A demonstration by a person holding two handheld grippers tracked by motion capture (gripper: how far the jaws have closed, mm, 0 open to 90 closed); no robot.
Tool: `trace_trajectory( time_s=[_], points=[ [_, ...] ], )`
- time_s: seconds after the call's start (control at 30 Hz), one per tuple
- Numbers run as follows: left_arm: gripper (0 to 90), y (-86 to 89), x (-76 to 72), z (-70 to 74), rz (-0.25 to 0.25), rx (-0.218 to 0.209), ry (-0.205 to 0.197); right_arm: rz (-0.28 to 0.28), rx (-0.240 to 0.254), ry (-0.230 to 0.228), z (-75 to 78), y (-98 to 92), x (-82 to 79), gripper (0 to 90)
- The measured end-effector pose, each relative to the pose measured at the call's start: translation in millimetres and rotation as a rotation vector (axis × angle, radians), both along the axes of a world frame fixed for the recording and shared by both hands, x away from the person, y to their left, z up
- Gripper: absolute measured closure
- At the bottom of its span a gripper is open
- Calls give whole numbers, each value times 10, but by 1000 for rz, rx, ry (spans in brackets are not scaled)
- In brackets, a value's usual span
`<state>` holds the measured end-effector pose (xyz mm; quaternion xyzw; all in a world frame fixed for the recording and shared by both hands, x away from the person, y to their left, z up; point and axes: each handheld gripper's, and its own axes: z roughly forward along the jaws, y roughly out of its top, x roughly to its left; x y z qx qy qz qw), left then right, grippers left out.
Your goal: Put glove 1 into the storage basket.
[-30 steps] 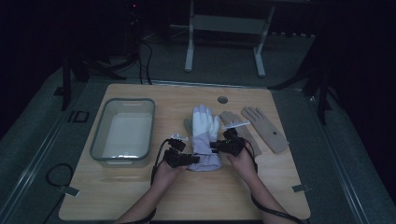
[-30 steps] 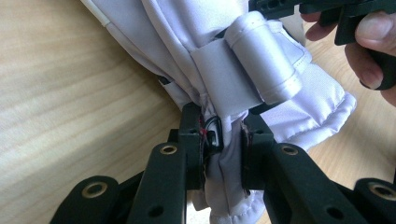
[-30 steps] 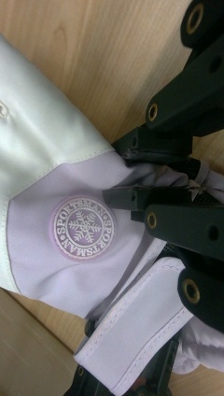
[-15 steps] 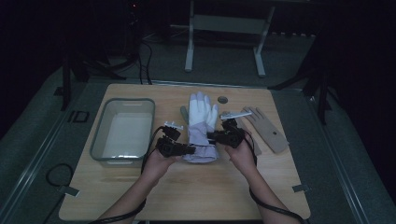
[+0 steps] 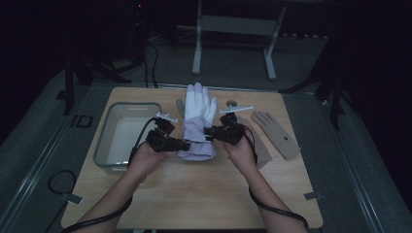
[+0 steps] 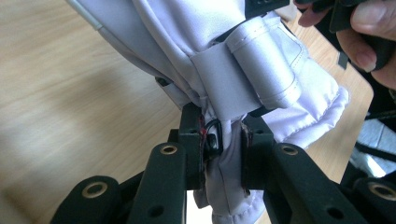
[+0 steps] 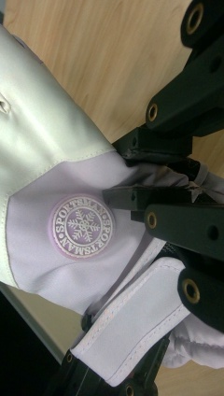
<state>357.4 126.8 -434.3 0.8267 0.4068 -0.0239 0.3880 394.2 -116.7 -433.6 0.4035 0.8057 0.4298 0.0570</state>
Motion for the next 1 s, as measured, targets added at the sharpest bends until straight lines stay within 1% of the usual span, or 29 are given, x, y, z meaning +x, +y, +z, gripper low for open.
trace_trajectory(
  time_s=[0.07, 0.1, 0.13, 0.23, 0.33, 0.4, 0.43, 0.53, 0.6, 0.73, 0.87, 0.9, 0.93, 0.97, 1.0],
  points=[
    [754, 33, 4, 20, -5, 8, -2, 0, 7, 1, 13, 33, 4, 783],
    [754, 118, 8, 54, -5, 20, -2, 2, 8, 1, 24, 70, 8, 784],
    [754, 144, 8, 63, -8, 27, -4, 8, 8, -2, 44, 164, 13, 784],
    [754, 278, -5, 99, -8, 45, -3, 22, 5, -3, 56, 286, 23, 783],
    [754, 409, -24, 124, 2, 52, 3, 34, 12, 4, 70, 428, 31, 783],
    [754, 502, -39, 138, 22, 57, 6, 44, 13, 6, 75, 534, 43, 783],
    [755, 545, -50, 145, 25, 65, 4, 48, 16, 7, 74, 585, 51, 784],
    [754, 694, -70, 153, 39, 70, 9, 58, 15, 13, 75, 750, 64, 783],
    [754, 801, -76, 159, 44, 71, 17, 68, 16, 15, 75, 854, 69, 784],
    [754, 1018, -83, 181, 50, 87, 27, 87, 15, 24, 72, 1082, 83, 784],
    [754, 1248, -100, 199, 63, 90, 45, 109, 14, 31, 81, 1323, 97, 784],
    [754, 1248, -100, 199, 63, 90, 45, 109, 14, 31, 81, 1323, 97, 784],
    [754, 1335, -105, 206, 72, 87, 48, 117, 10, 30, 84, 1381, 102, 784],
    [754, 1377, -108, 209, 74, 88, 51, 124, 10, 28, 92, 1471, 107, 784],
    [754, 1472, -117, 217, 85, 91, 51, 134, 5, 28, 99, 1575, 118, 784]
  ],
)
